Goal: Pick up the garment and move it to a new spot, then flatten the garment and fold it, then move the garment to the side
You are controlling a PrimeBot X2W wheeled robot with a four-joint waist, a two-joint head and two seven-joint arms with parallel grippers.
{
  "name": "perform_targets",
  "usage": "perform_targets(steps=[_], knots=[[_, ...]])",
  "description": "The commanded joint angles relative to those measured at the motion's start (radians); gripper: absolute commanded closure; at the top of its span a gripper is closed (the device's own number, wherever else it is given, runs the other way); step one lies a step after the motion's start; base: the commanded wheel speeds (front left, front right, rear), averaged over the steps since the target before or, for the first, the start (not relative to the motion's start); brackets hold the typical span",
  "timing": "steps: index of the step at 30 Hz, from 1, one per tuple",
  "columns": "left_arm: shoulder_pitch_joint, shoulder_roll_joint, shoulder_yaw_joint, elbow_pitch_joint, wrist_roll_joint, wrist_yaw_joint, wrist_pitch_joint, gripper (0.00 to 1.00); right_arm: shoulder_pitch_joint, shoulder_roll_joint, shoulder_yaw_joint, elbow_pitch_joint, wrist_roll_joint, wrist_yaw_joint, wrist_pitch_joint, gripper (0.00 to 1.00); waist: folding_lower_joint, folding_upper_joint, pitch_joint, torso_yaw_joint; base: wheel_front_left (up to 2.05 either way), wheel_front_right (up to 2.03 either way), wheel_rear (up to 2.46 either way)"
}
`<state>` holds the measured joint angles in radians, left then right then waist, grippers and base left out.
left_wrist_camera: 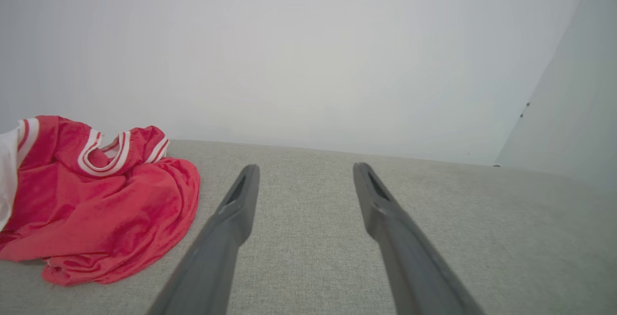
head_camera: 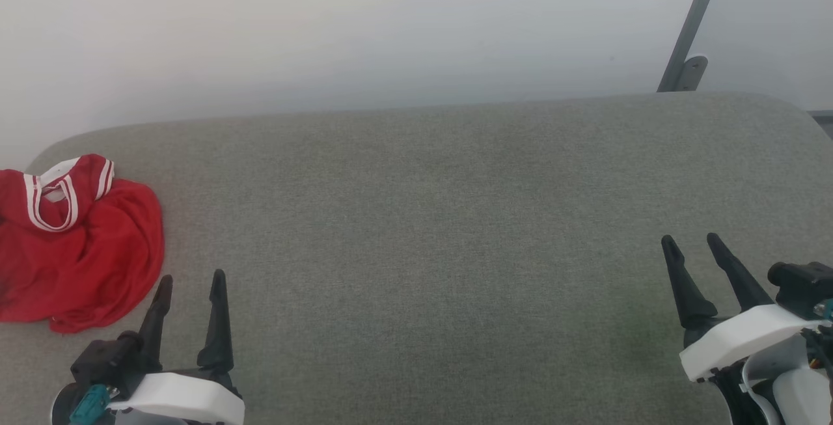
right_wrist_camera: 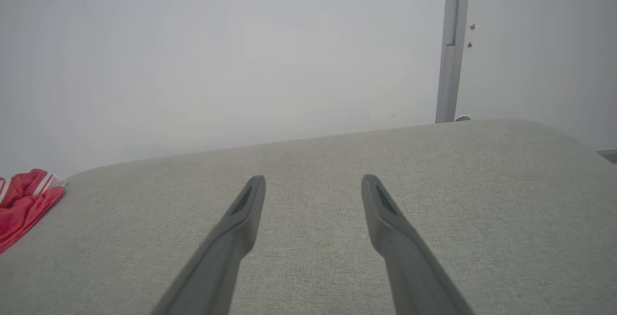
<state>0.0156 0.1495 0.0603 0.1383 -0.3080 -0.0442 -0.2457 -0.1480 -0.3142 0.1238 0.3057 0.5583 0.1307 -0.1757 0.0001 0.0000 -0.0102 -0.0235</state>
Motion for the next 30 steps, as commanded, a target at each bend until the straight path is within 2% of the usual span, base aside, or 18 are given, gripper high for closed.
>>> perform_targets(steps=[1, 8, 22, 30], knots=[[0.003, 0.005, 0.000, -0.004, 0.016, -0.001, -0.009, 0.00, -0.008, -0.004, 0.002, 0.002, -0.016, 0.000, -0.006, 0.00, -0.0001, 0.0000, 0.000, -0.001, 0.00, 0.00, 0.00], [0.009, 0.004, -0.002, -0.006, 0.059, 0.004, -0.022, 0.00, -0.011, -0.012, 0.004, 0.006, -0.053, 0.000, -0.016, 0.00, -0.0001, 0.0000, -0.002, -0.006, 0.00, 0.00, 0.00], [-0.004, 0.006, -0.010, 0.009, 0.035, -0.003, -0.019, 0.00, -0.008, -0.007, -0.002, -0.003, -0.058, 0.000, -0.010, 0.00, -0.0001, 0.0000, -0.004, 0.004, 0.00, 0.00, 0.00], [-0.035, 0.015, 0.038, 0.027, -0.006, 0.029, 0.014, 0.00, -0.014, -0.009, 0.034, -0.023, -0.046, 0.000, 0.008, 0.00, -0.0001, 0.0000, -0.012, 0.095, 0.00, 0.00, 0.00]])
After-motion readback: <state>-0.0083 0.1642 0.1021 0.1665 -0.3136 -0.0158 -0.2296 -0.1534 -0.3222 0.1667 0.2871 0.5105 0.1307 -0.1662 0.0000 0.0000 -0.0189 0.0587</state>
